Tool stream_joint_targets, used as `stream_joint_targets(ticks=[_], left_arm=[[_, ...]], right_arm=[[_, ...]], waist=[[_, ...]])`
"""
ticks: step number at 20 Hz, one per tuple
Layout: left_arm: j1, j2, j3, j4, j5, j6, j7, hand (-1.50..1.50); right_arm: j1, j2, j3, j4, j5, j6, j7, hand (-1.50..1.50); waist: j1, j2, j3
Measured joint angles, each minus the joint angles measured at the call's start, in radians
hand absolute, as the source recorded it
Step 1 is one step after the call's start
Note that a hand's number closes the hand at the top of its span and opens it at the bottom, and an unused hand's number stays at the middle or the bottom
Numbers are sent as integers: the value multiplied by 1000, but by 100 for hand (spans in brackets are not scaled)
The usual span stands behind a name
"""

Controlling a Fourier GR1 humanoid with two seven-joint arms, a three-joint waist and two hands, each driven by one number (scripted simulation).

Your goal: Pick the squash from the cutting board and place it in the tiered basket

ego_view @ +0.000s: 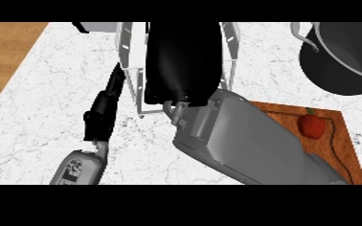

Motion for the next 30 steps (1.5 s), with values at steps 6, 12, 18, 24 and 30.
stream_joint_targets(ticks=[6,12,18,24,30], left_arm=[[0,6,13,-17,4,-4,11,0],[12,3,18,-29,-8,6,12,0],[9,9,31,-33,-2,-2,16,0],[7,12,44,-25,0,-9,6,0],[21,13,53,-30,-5,1,11,0]], right_arm=[[-150,1,-33,212,-33,-29,-17,150],[-216,3,-60,400,-26,-63,-64,150],[-181,5,-144,463,-73,-191,-54,-150],[-151,7,-189,460,-125,-351,-80,-150],[-118,3,-271,379,-51,-492,-75,-150]], waist=[[-12,3,2],[-29,5,3],[-31,7,4],[-35,6,4],[-62,-2,5]])
